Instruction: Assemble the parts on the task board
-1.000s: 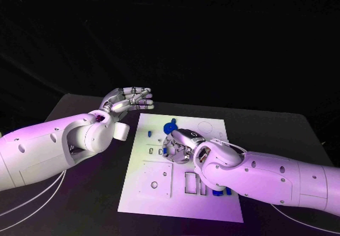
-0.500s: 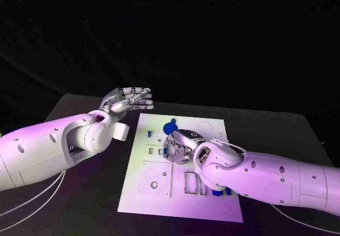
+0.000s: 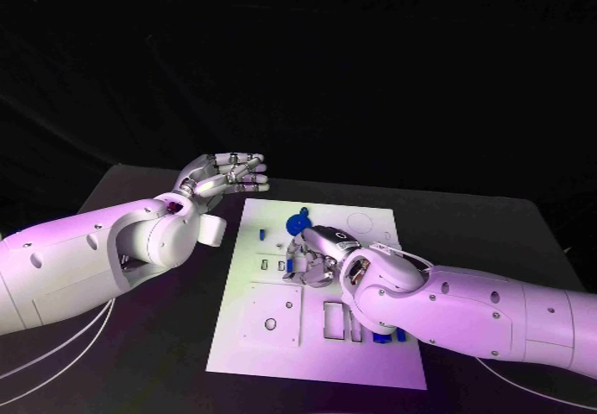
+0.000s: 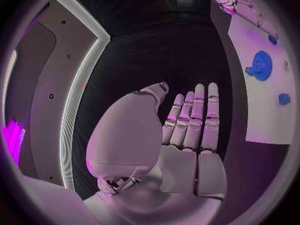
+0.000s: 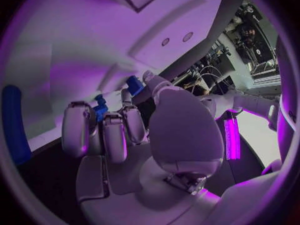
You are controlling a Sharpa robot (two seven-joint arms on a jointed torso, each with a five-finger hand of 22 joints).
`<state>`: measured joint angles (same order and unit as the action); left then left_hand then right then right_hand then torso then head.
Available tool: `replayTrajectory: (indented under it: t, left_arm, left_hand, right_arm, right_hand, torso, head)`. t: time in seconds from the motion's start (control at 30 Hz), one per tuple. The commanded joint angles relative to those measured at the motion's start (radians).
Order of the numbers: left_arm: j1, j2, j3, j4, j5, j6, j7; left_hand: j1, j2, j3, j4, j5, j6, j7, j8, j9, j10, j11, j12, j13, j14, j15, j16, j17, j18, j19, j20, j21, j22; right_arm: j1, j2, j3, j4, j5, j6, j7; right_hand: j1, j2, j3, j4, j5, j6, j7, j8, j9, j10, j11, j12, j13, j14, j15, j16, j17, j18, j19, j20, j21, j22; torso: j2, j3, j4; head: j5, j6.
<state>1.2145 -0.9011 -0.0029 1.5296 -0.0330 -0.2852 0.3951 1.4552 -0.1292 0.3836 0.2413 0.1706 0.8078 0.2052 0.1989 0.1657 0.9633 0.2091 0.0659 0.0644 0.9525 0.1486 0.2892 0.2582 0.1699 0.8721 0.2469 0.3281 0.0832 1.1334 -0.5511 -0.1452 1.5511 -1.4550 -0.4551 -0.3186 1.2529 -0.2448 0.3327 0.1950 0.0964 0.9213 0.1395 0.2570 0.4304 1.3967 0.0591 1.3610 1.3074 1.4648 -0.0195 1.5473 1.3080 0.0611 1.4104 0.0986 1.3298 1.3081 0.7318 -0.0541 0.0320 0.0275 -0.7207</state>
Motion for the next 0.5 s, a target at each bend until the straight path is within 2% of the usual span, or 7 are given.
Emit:
replayTrajectory:
  t: [0.03,0.1,0.13,0.17,0.33,0.4,0.5]
  left_arm:
    - [0.001,0.001,0.001,0.001,-0.005,0.018,0.004]
    - [0.000,0.001,0.001,-0.001,-0.006,0.020,0.000]
    - [0.000,0.000,0.001,-0.002,-0.010,0.021,-0.004]
    - [0.000,0.000,0.001,-0.004,-0.015,0.021,-0.007]
    - [0.000,0.000,0.001,-0.018,-0.089,0.035,-0.058]
    - [0.000,0.001,0.000,-0.024,-0.128,0.038,-0.084]
    - [0.000,0.002,0.000,-0.034,-0.213,0.043,-0.133]
  left_hand:
    - [-0.013,0.000,0.007,-0.002,-0.001,-0.004,0.062,-0.004,-0.001,-0.007,-0.001,0.000,0.001,-0.004,0.005,-0.004,0.001,0.013,0.001,0.009,-0.006,-0.001]
    - [-0.013,0.000,0.007,-0.002,-0.001,-0.004,0.062,-0.004,-0.001,-0.007,-0.001,0.000,0.001,-0.004,0.005,-0.004,0.001,0.013,0.001,0.009,-0.006,-0.001]
    - [-0.013,0.000,0.007,-0.002,-0.001,-0.004,0.062,-0.004,-0.001,-0.007,-0.001,0.000,0.001,-0.004,0.005,-0.004,0.001,0.013,0.001,0.009,-0.006,-0.001]
    - [-0.015,-0.001,0.009,-0.004,-0.001,-0.004,0.061,-0.005,-0.002,-0.008,-0.001,0.000,0.001,-0.004,0.005,-0.004,0.003,0.013,0.001,0.009,-0.007,-0.002]
    - [-0.036,-0.009,0.005,0.004,-0.004,0.003,0.052,-0.003,0.000,0.023,-0.011,0.014,0.007,0.002,-0.001,-0.004,0.010,0.015,0.016,0.006,-0.004,-0.004]
    - [-0.055,-0.019,-0.003,0.012,-0.004,0.010,0.045,-0.001,0.001,0.061,-0.022,0.027,0.012,0.048,-0.016,0.026,0.031,0.016,0.064,-0.012,0.017,0.002]
    - [-0.071,-0.035,-0.023,0.018,-0.007,0.064,0.008,0.059,0.027,0.198,-0.074,0.124,0.056,0.243,-0.082,0.221,0.143,0.016,0.224,-0.076,0.124,0.048]
  right_arm:
    - [-0.001,-0.002,0.000,0.005,-0.010,-0.038,0.012]
    - [-0.001,-0.007,0.000,0.012,-0.009,-0.057,0.021]
    - [-0.001,-0.011,0.000,0.017,-0.009,-0.069,0.026]
    - [-0.001,-0.015,0.000,0.022,-0.007,-0.079,0.032]
    - [0.011,-0.064,0.001,0.069,0.049,-0.131,0.097]
    - [0.023,-0.092,0.002,0.090,0.102,-0.140,0.134]
    - [0.053,-0.155,0.003,0.128,0.250,-0.132,0.195]
  right_hand:
    - [0.034,0.022,-0.128,0.046,-0.004,-0.020,0.003,0.011,-0.002,-0.012,0.000,-0.008,0.032,0.086,0.009,-0.006,0.176,0.007,-0.007,0.001,-0.009,0.041]
    - [0.065,0.038,-0.238,0.092,-0.007,-0.028,0.002,0.017,-0.003,-0.013,0.004,-0.008,0.031,0.086,0.009,-0.006,0.175,0.008,-0.007,0.002,-0.013,0.041]
    - [0.068,0.041,-0.252,0.095,-0.007,-0.030,0.002,0.017,-0.004,-0.014,0.004,-0.008,0.031,0.086,0.011,-0.006,0.175,0.009,-0.007,0.000,-0.014,0.041]
    - [0.079,0.057,-0.293,0.097,-0.007,-0.034,0.004,0.019,-0.005,-0.014,0.004,-0.008,0.030,0.086,0.012,-0.007,0.174,0.009,-0.006,0.001,-0.015,0.042]
    - [0.113,0.086,-0.338,0.096,0.016,-0.059,0.012,0.007,-0.013,-0.014,0.011,-0.006,0.030,0.085,0.018,-0.008,0.170,0.010,-0.008,0.005,-0.022,0.039]
    - [0.123,0.092,-0.340,0.095,0.021,-0.063,0.014,0.005,-0.015,-0.017,0.012,-0.009,0.027,0.084,0.019,-0.009,0.168,0.011,-0.012,0.006,-0.029,0.034]
    - [0.152,0.104,-0.343,0.094,0.069,-0.074,0.019,0.000,-0.019,-0.029,0.017,-0.019,0.015,0.081,0.023,-0.014,0.155,0.019,-0.033,0.010,-0.062,0.010]
  torso:
    - [0.000,0.0004,-0.0005]
    - [-0.001,0.0004,-0.0005]
    - [-0.001,0.0008,-0.0008]
    - [-0.002,0.0010,-0.0008]
    - [-0.009,0.0039,-0.0024]
    - [-0.013,0.0055,-0.0039]
    - [-0.022,0.0082,-0.0072]
  head:
    - [0.000,0.000]
    - [0.000,0.001]
    - [-0.001,0.001]
    - [-0.001,0.001]
    - [0.000,0.005]
    - [0.002,0.007]
    - [0.007,0.006]
